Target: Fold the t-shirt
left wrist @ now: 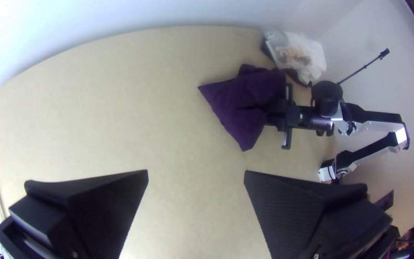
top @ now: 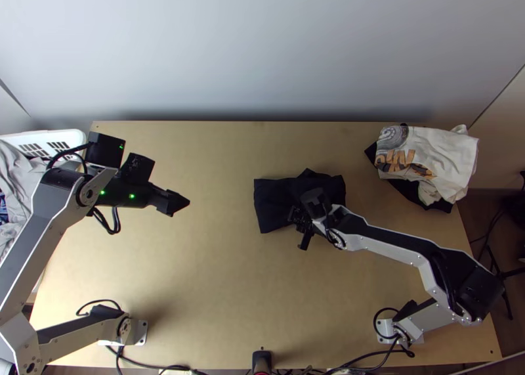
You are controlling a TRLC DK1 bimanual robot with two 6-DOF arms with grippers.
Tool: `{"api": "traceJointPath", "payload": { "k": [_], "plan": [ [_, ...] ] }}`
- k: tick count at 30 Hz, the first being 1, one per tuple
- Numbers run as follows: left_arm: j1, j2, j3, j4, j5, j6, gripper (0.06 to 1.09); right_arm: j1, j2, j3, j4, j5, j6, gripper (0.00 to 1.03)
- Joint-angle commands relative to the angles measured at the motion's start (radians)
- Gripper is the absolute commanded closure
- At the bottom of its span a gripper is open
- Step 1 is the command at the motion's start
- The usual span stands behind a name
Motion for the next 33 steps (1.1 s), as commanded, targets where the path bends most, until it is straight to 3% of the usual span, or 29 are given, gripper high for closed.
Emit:
{"api": "traceJointPath", "payload": {
  "k": [1,10,18,26,33],
  "plan": [
    [0.009,-0.006,0.0,-0.007,0.003,0.014,0.11,-0.001,-0.049,-0.01,0.054,0.02,0.054,1.0],
    [0.003,-0.007,0.005,-0.005,0.004,0.014,0.11,-0.022,-0.25,0.079,-0.027,0.046,0.09,1.0],
    [0.001,-0.012,0.016,-0.007,0.004,0.014,0.11,-0.151,-0.328,0.158,-0.104,0.044,0.126,1.0],
    [0.0,-0.024,0.0,-0.011,0.004,0.015,0.11,-0.357,-0.391,0.282,-0.175,0.038,0.171,1.0],
    [-0.008,-0.04,-0.02,-0.011,0.003,0.015,0.11,-0.65,-0.403,0.406,-0.218,-0.078,0.174,1.0]
  ]
}}
